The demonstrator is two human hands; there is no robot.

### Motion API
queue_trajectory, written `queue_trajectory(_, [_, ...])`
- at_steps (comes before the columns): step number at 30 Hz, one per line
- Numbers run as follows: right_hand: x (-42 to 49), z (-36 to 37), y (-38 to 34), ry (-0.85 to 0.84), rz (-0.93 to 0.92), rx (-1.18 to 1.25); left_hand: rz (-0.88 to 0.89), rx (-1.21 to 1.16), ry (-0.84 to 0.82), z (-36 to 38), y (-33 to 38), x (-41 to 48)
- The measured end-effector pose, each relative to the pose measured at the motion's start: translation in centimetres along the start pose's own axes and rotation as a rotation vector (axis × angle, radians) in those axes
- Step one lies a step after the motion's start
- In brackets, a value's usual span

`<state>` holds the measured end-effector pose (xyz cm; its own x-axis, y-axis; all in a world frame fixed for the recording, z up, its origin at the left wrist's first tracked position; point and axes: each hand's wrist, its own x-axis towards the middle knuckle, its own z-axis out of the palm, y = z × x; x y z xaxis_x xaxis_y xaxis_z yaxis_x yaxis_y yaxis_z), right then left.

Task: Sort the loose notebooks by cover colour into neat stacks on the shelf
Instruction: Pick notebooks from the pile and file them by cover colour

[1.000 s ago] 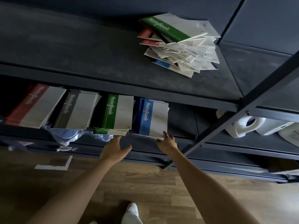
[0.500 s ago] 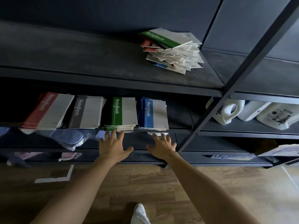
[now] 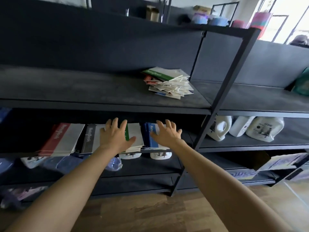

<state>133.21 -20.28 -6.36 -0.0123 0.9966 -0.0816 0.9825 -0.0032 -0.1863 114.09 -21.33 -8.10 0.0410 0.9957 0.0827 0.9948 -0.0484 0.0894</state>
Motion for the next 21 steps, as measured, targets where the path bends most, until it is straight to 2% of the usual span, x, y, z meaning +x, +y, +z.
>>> queue_trajectory(9, [4.7,-4.6,-0.2,0.076,-0.006,-0.003,0.046,-0.009,0.106,-3.1,1.6,4.9])
queue_trajectory(21, [19.9,-10.6,2.4,0.188,-0.032,-0.025,0.07,0.037,0.165,-4.8,4.0,19.8])
